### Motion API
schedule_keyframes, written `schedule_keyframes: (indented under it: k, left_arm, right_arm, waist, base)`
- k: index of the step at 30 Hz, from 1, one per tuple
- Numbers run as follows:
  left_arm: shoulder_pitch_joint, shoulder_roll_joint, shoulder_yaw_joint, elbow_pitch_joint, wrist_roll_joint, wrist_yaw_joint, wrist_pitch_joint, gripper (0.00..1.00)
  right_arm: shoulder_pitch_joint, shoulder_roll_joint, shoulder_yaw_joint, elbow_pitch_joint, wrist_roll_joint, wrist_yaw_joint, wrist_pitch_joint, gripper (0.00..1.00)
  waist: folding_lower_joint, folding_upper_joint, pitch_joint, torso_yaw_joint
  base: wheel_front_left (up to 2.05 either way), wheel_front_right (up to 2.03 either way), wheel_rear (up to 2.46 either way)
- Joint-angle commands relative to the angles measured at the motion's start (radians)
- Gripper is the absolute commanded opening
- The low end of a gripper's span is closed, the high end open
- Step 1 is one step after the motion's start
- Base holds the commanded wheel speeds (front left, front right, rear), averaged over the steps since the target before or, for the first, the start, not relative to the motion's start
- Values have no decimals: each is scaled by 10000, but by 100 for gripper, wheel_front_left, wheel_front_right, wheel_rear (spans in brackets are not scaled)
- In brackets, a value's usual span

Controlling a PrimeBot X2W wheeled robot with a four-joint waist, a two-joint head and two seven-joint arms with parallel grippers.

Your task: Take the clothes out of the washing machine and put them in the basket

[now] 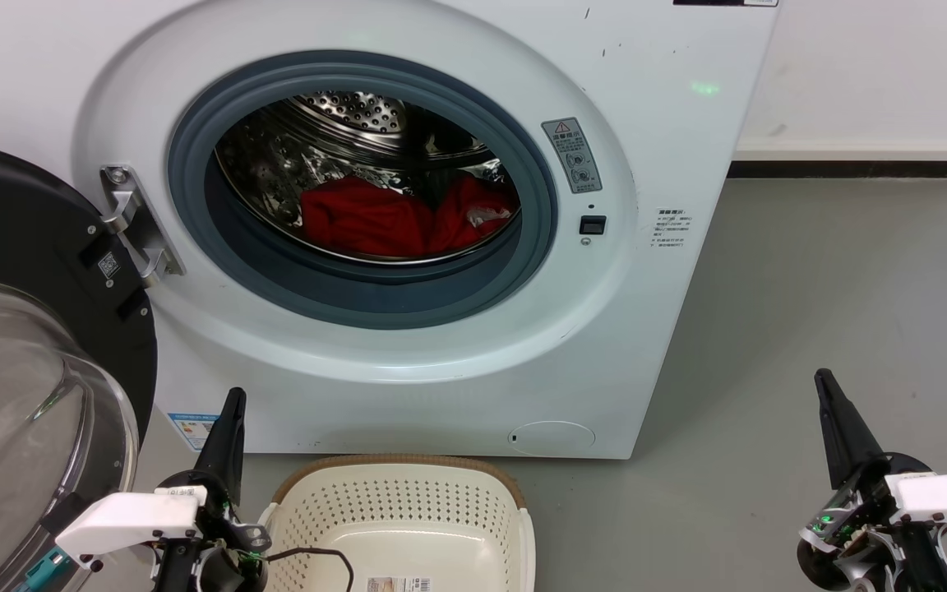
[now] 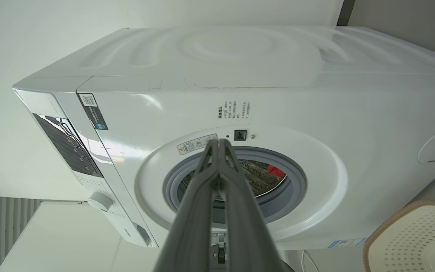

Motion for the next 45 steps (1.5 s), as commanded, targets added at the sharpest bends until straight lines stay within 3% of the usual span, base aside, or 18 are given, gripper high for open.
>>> schedule_keyframes:
  k: [1,38,39,41,42,43,45]
  left_arm:
    - [-63,-22,27,-9,-22,-16,43,0]
    - [-63,-22,26,-9,-21,-16,44,0]
    - [1,0,0,-2,2,0,-4,100]
    - [98,-13,-27,145,5,2,-27,100]
    - [196,-21,-41,228,7,2,-33,0]
    - [270,-27,-52,285,16,2,-49,100]
    - [306,-26,-89,215,65,2,-156,100]
  right_arm:
    - [-125,-51,-5,14,35,0,27,0]
    - [-125,-51,-5,14,35,0,27,0]
    - [1,0,0,-1,-1,0,-4,100]
    - [97,23,12,138,-6,0,-13,100]
    - [186,34,18,230,-8,0,-19,0]
    - [253,40,30,279,-13,0,-36,100]
    - [282,37,78,229,-47,0,-143,100]
  waist:
    - [0,0,0,0]
    - [0,0,0,0]
    - [0,0,0,0]
    - [0,0,1,0]
    - [0,0,2,0]
    - [0,0,4,0]
    - [0,0,5,-1]
  base:
    - [0,0,0]
    - [0,0,0]
    - [0,0,0]
    - [0,0,0]
    - [0,0,0]
    - [0,0,0]
    - [0,0,0]
